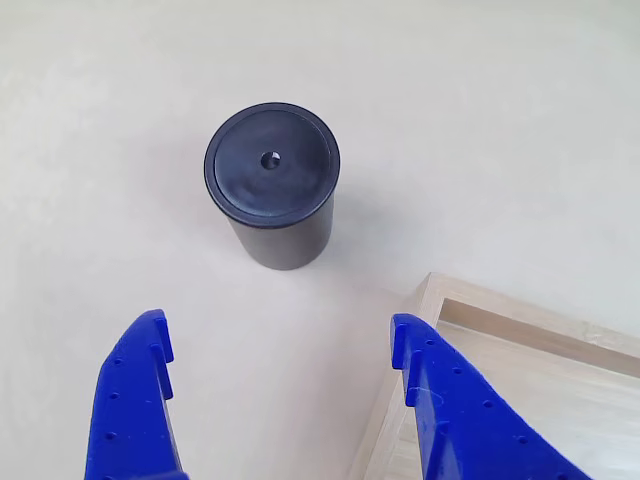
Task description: Place the black cylinder in the wooden box then return to rest.
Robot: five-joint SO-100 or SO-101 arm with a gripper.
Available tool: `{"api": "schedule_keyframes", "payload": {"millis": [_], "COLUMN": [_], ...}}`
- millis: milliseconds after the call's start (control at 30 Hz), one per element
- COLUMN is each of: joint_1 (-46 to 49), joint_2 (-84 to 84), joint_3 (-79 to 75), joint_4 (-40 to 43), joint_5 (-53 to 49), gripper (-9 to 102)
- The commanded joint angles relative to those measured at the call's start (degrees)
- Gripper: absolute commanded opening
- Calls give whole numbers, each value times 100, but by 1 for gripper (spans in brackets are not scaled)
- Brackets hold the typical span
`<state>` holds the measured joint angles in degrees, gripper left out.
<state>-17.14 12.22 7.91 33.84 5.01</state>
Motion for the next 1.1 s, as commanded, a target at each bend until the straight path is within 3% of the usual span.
{"api": "schedule_keyframes", "payload": {"millis": [0, 1067], "joint_1": [53, -9], "joint_2": [-70, 1740], "joint_3": [-844, -2479], "joint_4": [-220, -422], "joint_5": [79, 97], "gripper": [34, 32]}}
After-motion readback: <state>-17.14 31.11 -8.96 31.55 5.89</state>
